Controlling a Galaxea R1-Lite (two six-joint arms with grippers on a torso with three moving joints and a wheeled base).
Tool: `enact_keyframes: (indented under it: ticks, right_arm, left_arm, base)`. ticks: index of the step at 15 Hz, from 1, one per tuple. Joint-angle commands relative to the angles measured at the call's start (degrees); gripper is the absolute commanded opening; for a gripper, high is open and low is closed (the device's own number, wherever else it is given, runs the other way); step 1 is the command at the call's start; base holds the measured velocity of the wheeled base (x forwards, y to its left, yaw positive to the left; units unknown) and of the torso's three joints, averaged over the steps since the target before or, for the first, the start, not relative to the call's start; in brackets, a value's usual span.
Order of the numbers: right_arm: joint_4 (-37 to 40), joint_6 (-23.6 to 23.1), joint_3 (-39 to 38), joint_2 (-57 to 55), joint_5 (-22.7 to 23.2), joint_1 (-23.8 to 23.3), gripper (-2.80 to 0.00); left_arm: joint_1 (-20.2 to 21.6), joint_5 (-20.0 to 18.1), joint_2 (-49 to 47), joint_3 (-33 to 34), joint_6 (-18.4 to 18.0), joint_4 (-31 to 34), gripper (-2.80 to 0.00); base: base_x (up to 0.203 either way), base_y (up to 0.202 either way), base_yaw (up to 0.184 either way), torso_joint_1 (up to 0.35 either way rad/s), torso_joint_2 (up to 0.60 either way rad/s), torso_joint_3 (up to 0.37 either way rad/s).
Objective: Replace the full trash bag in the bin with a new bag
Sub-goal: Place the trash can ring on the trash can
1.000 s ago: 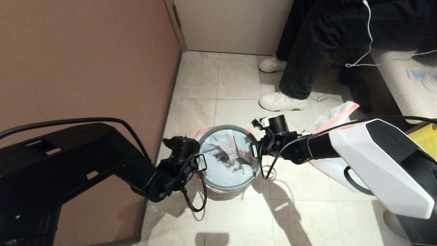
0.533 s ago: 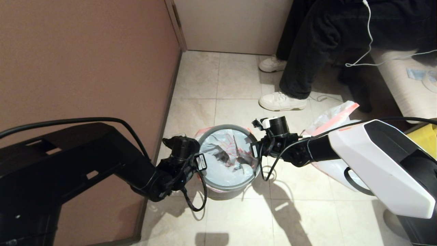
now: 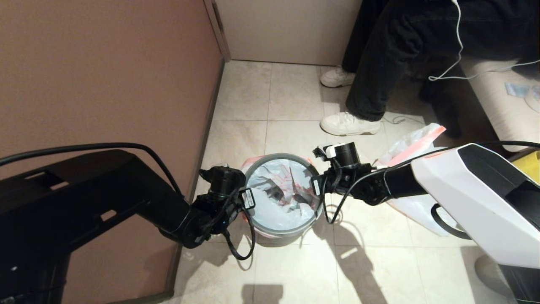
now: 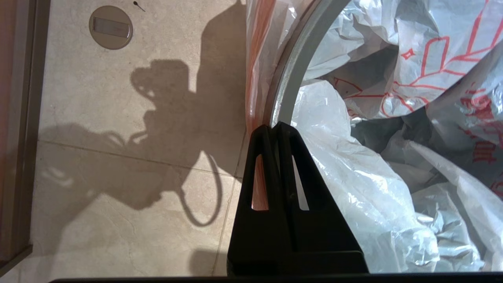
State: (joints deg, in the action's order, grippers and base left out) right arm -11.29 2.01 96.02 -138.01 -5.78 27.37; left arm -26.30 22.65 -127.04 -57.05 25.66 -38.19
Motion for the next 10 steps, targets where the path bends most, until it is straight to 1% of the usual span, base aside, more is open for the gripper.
enact_keyframes:
  ticks: [1, 5, 6, 10]
  right_arm:
    - [-0.31, -0.07, -0.52, 2.01, -0.02, 0.20, -2.80]
    - [-0.92, -0.23, -0.83, 2.57, 1.55, 0.58, -2.80]
    - [-0.93, -0.25, -0.65, 2.22, 1.82, 0.58, 0.00]
    - [-0.93, -0.16, -0.33, 2.41, 2.35, 1.02, 0.00]
  left_arm:
    - [0.02, 0.29, 0.12, 0.01, 0.18, -0.22, -2.80]
    - [0.01, 0.20, 0.21, -1.27, 0.00, -0.22, -2.80]
    - [-0.07, 0.20, 0.21, -1.48, 0.00, -0.22, -2.80]
    - [-0.07, 0.03, 0.27, -1.48, 0.00, -0.22, -2.80]
  base:
    - [0.000, 0.000, 0.000, 0.000, 0.00, 0.000]
    - [0.000, 0.000, 0.000, 0.000, 0.00, 0.000]
    - [0.000, 0.000, 0.000, 0.000, 0.00, 0.000]
    - [0.000, 0.000, 0.000, 0.000, 0.00, 0.000]
